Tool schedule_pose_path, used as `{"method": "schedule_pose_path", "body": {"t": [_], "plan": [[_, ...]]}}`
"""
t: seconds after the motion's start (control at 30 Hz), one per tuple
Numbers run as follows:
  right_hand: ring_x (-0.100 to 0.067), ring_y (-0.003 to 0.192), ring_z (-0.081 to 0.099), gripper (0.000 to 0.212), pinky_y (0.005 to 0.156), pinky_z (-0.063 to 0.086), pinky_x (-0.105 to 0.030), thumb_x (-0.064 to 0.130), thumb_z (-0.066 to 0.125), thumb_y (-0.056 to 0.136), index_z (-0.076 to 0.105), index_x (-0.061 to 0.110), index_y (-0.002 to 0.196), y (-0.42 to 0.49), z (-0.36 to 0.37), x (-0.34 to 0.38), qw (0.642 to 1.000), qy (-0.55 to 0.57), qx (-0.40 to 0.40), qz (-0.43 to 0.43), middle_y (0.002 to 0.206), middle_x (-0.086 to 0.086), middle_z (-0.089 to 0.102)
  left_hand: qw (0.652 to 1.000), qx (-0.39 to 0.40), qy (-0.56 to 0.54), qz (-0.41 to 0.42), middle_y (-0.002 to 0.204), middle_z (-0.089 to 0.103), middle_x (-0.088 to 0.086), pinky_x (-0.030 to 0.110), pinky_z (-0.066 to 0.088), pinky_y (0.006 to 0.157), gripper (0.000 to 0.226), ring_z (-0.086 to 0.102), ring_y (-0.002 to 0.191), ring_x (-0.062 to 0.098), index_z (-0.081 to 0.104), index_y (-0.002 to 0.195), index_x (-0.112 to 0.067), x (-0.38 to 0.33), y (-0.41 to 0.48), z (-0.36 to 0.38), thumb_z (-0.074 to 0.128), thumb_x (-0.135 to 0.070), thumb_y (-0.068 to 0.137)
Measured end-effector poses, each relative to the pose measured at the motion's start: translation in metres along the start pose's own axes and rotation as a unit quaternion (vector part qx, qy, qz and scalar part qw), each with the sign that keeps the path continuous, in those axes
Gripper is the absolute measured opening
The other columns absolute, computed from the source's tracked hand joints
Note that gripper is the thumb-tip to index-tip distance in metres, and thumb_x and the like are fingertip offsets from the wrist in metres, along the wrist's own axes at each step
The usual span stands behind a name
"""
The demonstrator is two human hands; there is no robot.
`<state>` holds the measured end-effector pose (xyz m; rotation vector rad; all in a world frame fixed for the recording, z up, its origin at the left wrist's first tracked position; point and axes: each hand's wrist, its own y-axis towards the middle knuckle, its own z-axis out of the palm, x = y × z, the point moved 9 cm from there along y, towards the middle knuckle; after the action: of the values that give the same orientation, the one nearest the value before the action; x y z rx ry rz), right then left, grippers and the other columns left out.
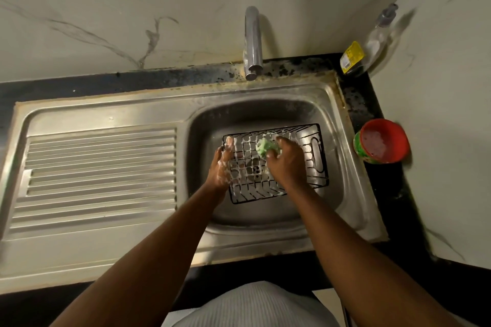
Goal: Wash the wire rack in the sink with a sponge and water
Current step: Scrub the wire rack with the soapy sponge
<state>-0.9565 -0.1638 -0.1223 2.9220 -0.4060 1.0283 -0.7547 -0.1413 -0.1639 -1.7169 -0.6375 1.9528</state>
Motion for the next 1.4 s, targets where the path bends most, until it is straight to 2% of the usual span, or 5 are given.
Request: {"method": "schedule_pose_path", "body": {"t": [0.13,0.67,0.93,1.1,1.4], "plan": [[-0.026,0.124,0.057,0.042,0.101,0.039,-0.019,0.015,0.071,0.094,0.063,0.006,0.135,-0.008,0.017,0.019,0.995,-0.035,0.029,-0.092,0.135,-0.017,0.062,1.000,0.010,0.015,0.000,0.135,0.065,0.013,0.054,0.063,0.089,0.097,0.070,0.116,0.032,0.046,0.149,-0.023,-0.007,-0.002,0.008,0.056,-0.089,0.079],[-0.009,0.086,0.069,0.011,0.079,0.058,-0.024,0.009,0.068,0.094,0.074,0.017,0.098,-0.014,0.036,0.075,0.965,0.010,0.173,-0.196,0.098,-0.003,0.075,1.000,-0.009,0.007,0.026,0.129,0.066,0.007,0.038,0.063,0.079,0.052,0.070,0.114,0.024,0.044,0.147,-0.024,-0.022,-0.001,0.003,0.050,-0.055,0.106],[-0.028,0.093,0.072,0.035,0.070,0.059,-0.031,0.006,0.074,0.090,0.064,0.005,0.124,0.034,-0.040,-0.035,0.981,-0.173,-0.073,0.055,0.104,-0.016,0.073,1.000,-0.006,0.005,0.011,0.151,0.052,0.016,0.064,0.054,0.101,0.072,0.057,0.134,0.040,0.044,0.150,-0.028,-0.014,0.003,0.000,0.058,-0.071,0.094],[-0.025,0.102,0.072,0.028,0.064,0.055,-0.020,0.006,0.077,0.087,0.071,0.007,0.114,0.021,-0.029,-0.026,0.972,0.055,-0.109,0.201,0.112,-0.011,0.074,1.000,-0.005,0.003,-0.001,0.151,0.052,0.012,0.062,0.054,0.102,0.090,0.059,0.132,0.035,0.041,0.152,-0.030,-0.014,-0.001,0.004,0.061,-0.083,0.082],[-0.001,0.067,0.069,0.019,0.061,0.058,-0.021,0.014,0.063,0.101,0.072,0.014,0.084,-0.013,0.045,0.086,0.984,0.106,0.121,-0.073,0.075,0.006,0.072,1.000,0.019,0.008,0.024,0.127,0.068,0.013,0.050,0.063,0.088,0.072,0.070,0.114,0.031,0.053,0.137,-0.020,-0.025,-0.007,0.014,0.064,-0.070,0.087]]}}
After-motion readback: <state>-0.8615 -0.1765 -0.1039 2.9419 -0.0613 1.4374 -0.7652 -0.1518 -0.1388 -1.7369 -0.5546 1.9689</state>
